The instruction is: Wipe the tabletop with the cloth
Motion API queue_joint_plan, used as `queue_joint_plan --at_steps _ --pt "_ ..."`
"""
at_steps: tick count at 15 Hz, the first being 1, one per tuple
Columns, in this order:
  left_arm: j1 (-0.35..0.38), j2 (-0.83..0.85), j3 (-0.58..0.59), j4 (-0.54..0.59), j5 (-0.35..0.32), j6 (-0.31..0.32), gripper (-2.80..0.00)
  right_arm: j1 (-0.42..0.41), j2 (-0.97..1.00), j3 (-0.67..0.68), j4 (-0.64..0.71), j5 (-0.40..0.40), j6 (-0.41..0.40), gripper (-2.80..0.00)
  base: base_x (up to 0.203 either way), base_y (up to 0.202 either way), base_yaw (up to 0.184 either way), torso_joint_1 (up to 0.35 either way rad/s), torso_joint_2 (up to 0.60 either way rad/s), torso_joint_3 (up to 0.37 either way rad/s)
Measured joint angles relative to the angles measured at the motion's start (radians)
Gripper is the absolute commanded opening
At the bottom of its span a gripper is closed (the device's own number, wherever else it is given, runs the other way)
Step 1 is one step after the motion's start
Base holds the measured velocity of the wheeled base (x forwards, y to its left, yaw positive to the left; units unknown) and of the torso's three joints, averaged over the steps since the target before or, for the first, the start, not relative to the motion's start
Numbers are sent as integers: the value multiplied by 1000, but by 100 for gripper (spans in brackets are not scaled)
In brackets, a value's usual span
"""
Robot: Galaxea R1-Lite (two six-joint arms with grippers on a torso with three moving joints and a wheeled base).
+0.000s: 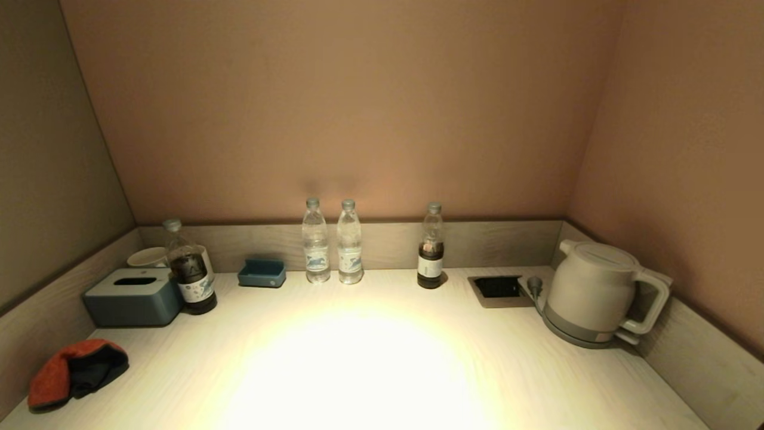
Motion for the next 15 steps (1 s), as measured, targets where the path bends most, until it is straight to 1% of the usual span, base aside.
queue_joint_plan --at_steps 2,6,11,13,15 --pt "-1 0 35 -69 2 0 -280 0 0 0 0 0 0 -280 0 0 0 0 0 0" --pt "0 0 119 -132 -1 3 -280 0 0 0 0 0 0 -280 0 0 0 0 0 0" --pt "0 0 158 -110 0 -4 -280 0 0 0 0 0 0 -280 0 0 0 0 0 0" --pt "0 0 161 -79 -1 -4 -280 1 0 0 0 0 0 -280 0 0 0 0 0 0" --pt "0 0 161 -3 0 5 -280 0 0 0 0 0 0 -280 0 0 0 0 0 0"
